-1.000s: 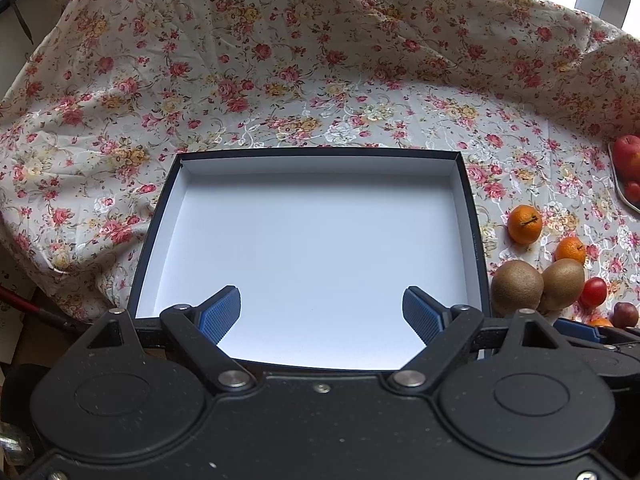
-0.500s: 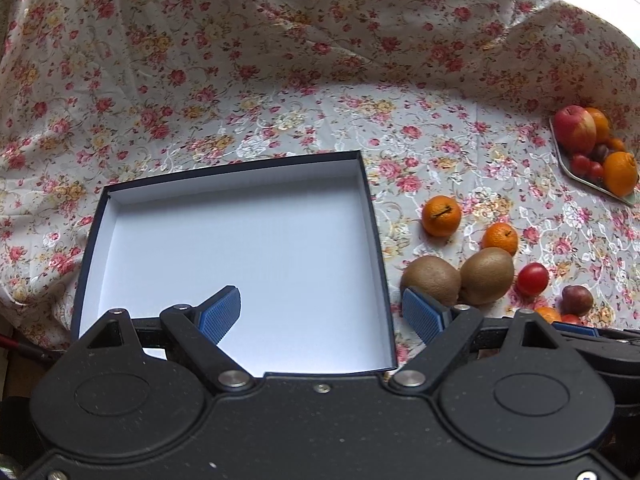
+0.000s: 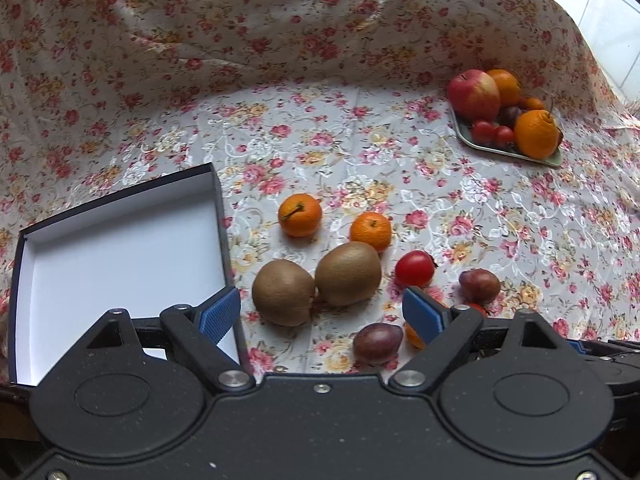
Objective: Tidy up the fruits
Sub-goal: 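Move the right tool toward a dark red plum while the left tool approaches another plum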
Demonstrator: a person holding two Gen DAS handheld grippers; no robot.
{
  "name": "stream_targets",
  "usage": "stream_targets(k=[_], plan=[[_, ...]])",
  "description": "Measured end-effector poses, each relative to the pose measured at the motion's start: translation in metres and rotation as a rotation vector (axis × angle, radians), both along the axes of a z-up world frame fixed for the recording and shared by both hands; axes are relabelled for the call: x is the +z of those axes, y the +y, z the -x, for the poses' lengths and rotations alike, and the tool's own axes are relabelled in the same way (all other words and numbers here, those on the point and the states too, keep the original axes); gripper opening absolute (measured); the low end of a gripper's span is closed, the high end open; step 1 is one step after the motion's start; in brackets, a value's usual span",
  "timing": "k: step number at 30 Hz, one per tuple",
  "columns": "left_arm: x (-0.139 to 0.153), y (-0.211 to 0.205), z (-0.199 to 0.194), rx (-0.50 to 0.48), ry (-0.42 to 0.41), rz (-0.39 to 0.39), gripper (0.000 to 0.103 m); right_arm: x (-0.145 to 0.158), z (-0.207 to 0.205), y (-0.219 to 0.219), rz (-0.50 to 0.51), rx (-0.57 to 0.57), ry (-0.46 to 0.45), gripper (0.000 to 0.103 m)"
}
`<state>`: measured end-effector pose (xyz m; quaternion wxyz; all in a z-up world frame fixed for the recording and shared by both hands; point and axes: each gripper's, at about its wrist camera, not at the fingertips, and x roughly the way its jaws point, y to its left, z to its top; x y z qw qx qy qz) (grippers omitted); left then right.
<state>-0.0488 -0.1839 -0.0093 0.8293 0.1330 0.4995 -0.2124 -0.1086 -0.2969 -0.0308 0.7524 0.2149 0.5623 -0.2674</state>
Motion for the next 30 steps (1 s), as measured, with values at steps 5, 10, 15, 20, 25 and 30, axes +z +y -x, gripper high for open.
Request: stream_targets(k=[5,10,15,20,25,30], plan=[[-0.008,-0.017,0.004,-0.026,0.031,-0.019,0.089,-0.010,0.012,-0.023,-0.006,-0.057,0.025,0.047],[-0.018,-0.024,0.003,-0.026,0.089,-0.036,0.089,-0.017,0.017,-0.035,-0.026,-0.085,0.039,0.047],[-0.025,-0.019,-0.003,0.004,0.164,-0.025,0.088,-0.020,0.013,-0.036,-0.057,-0.098,0.029,0.047],[-0.027,-0.014,-0.007,0.033,0.173,-0.042,0.088,-0.026,0.001,-0.032,-0.070,-0.085,0.018,0.047],[-0.027,-0.012,-0.009,0.034,0.177,-0.042,0.088,-0.045,-0.009,-0.030,-0.070,-0.068,0.055,0.047],[-0.028,-0.009,-0.011,0.038,0.186,-0.039,0.088,-0.063,-0.014,-0.021,-0.004,-0.033,0.056,0.052]])
